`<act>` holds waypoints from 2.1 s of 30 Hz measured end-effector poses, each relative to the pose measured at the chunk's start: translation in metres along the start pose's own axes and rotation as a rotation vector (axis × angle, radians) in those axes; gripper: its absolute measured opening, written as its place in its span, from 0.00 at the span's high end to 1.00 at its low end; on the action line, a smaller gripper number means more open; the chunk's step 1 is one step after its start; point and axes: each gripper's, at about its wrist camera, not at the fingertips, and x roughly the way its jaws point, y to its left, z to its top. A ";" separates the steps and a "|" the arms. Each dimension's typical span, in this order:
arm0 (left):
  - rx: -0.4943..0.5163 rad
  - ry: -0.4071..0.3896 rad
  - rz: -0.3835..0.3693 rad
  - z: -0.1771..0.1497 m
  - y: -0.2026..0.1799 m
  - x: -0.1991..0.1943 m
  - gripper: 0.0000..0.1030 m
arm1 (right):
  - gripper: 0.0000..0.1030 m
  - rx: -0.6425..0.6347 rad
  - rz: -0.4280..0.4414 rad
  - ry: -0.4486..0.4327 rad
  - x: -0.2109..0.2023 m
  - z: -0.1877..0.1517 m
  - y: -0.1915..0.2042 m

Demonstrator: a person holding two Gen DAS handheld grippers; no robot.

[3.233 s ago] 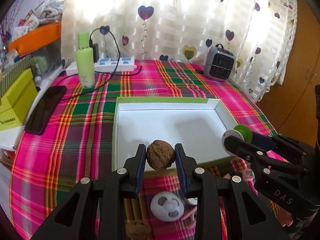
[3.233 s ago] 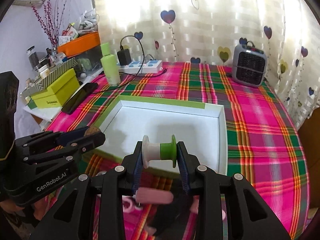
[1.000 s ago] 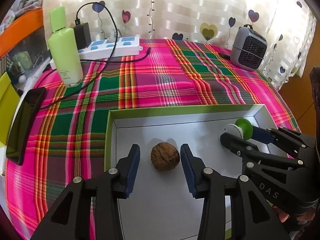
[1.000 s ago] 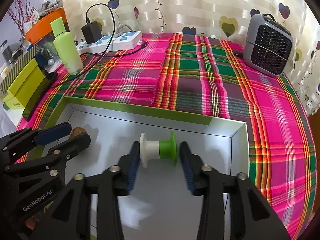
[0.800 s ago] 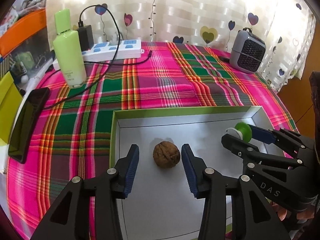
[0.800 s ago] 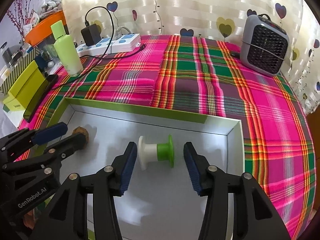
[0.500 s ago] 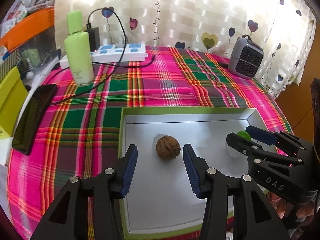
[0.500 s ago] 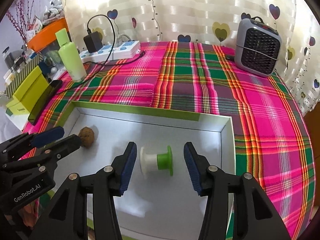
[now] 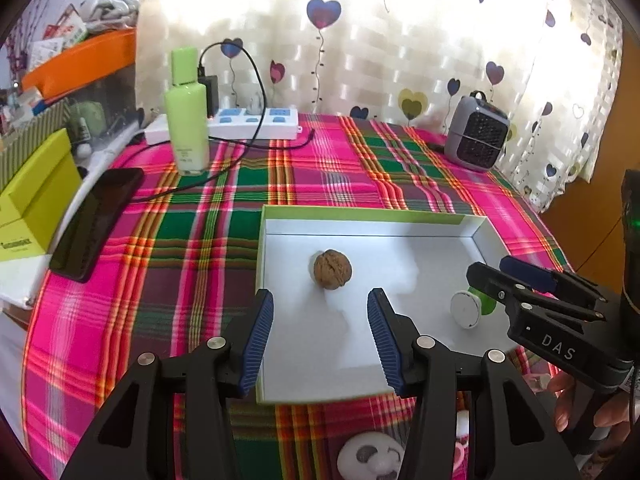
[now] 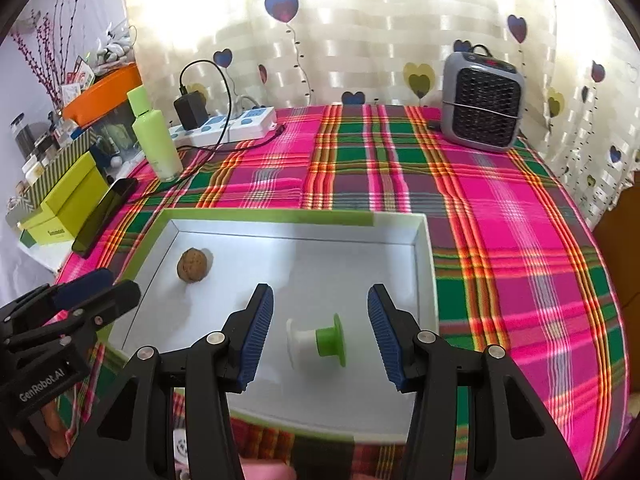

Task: Organize objects
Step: 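Lift both open grippers out of the tray and back toward the objects, then grasp the second walnut with the left gripper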

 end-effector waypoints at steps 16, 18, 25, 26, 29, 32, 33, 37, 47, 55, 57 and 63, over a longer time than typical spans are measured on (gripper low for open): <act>-0.014 -0.046 -0.005 -0.040 0.007 -0.042 0.53 | 0.51 -0.014 0.007 -0.076 -0.047 -0.038 0.008; -0.008 -0.062 -0.012 -0.045 0.008 -0.050 0.53 | 0.51 -0.013 0.008 -0.083 -0.052 -0.042 0.008; -0.009 -0.059 -0.012 -0.065 0.013 -0.062 0.53 | 0.51 0.008 0.020 -0.082 -0.066 -0.061 0.007; -0.009 -0.061 -0.016 -0.067 0.013 -0.064 0.53 | 0.51 0.004 0.022 -0.081 -0.068 -0.065 0.008; -0.012 -0.057 -0.031 -0.075 0.016 -0.067 0.53 | 0.51 0.001 0.014 -0.084 -0.073 -0.072 0.008; -0.012 -0.053 -0.033 -0.083 0.020 -0.070 0.53 | 0.51 0.010 0.026 -0.085 -0.078 -0.079 0.006; -0.016 -0.049 -0.031 -0.086 0.021 -0.070 0.53 | 0.51 0.011 0.026 -0.086 -0.079 -0.081 0.006; -0.021 -0.040 -0.041 -0.095 0.025 -0.071 0.51 | 0.51 0.016 0.035 -0.090 -0.082 -0.086 0.006; -0.013 -0.006 -0.039 -0.113 0.023 -0.064 0.51 | 0.51 0.008 0.047 -0.081 -0.086 -0.101 0.006; 0.004 0.023 -0.016 -0.112 0.017 -0.047 0.51 | 0.51 0.006 0.066 -0.072 -0.086 -0.108 0.010; 0.000 0.029 -0.016 -0.111 0.016 -0.044 0.51 | 0.51 -0.015 0.079 -0.067 -0.086 -0.111 0.014; -0.016 0.042 -0.033 -0.111 0.017 -0.040 0.53 | 0.51 -0.038 0.105 -0.048 -0.081 -0.114 0.022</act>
